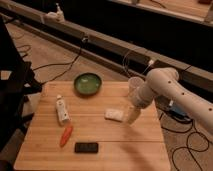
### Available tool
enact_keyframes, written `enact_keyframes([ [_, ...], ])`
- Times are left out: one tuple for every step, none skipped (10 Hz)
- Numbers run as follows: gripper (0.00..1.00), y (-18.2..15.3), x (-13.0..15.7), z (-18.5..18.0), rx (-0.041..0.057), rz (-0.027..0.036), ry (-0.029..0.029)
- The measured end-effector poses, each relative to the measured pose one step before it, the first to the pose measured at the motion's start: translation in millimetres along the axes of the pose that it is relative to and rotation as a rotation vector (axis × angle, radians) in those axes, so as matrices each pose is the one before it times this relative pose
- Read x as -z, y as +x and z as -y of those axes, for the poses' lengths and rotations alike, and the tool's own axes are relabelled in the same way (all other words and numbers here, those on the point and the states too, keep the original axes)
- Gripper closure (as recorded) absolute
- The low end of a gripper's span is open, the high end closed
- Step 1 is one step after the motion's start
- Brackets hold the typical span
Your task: Place the pepper on the white sponge
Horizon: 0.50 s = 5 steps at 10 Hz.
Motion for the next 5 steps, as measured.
enact_keyframes([
  [0.20,-25.37,-19.01,-4.41,0.07093,0.00124,-0.03279],
  [0.20,-22.33,-14.36,-1.50,0.06058,0.00357,-0.02273],
  [0.20,-21.94,-14.13,-0.25,0.05729,0.00714,-0.01829],
  [0.20,-25.97,-14.42,0.28,0.06080,0.01654,-0.01538],
  [0.20,-28.92,-13.28,-1.52,0.06002,0.03396,-0.01587],
])
